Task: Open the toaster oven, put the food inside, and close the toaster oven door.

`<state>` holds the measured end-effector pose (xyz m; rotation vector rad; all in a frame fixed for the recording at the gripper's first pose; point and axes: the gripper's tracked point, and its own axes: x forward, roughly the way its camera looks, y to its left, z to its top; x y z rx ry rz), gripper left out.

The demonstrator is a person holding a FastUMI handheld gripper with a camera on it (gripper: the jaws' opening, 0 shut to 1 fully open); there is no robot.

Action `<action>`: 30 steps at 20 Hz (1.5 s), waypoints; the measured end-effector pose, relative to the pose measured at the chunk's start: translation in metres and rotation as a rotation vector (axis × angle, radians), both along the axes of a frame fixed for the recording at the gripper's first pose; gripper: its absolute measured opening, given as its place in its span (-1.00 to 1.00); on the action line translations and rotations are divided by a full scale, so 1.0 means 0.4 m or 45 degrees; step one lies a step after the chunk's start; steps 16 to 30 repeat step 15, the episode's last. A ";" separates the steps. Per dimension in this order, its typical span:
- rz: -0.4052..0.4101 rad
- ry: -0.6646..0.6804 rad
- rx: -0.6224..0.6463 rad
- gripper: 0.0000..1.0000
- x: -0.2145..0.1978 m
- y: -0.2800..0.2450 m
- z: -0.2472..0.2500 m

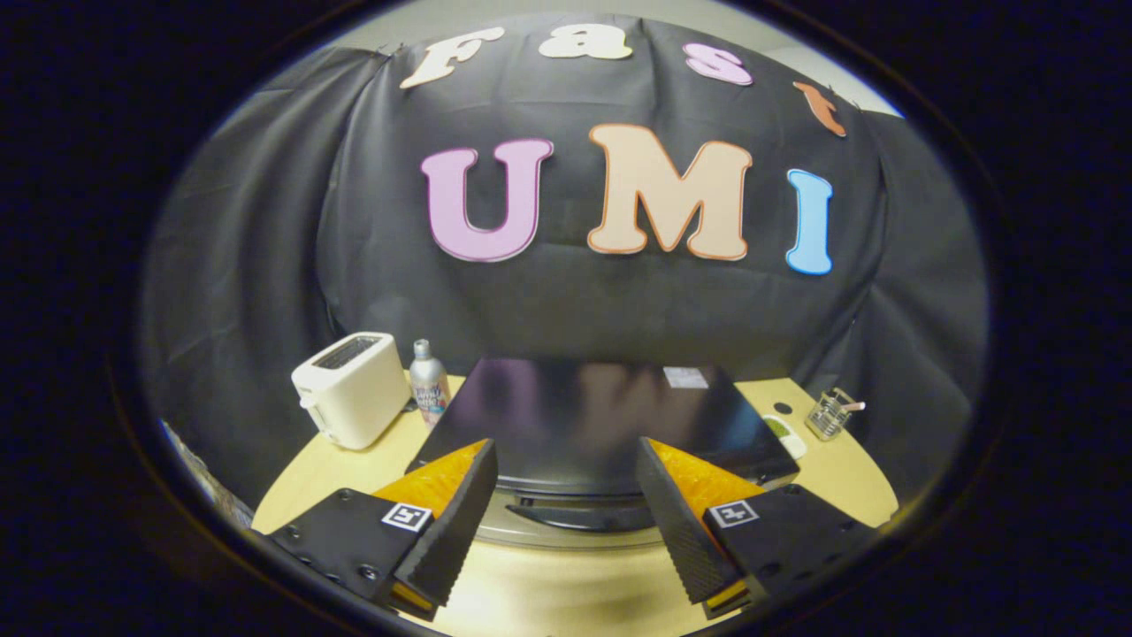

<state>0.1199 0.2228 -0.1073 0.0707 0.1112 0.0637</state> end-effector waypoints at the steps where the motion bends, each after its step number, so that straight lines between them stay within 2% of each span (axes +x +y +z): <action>1: 0.008 -0.015 0.005 0.95 -0.010 -0.013 0.033; 7: 0.013 -0.100 0.037 0.96 -0.089 -0.120 0.166; 11: 0.046 -0.145 0.109 0.96 -0.127 -0.171 0.199; 15: 0.053 -0.156 0.132 0.96 -0.150 -0.221 0.199; 30: 0.053 -0.156 0.132 0.96 -0.150 -0.221 0.199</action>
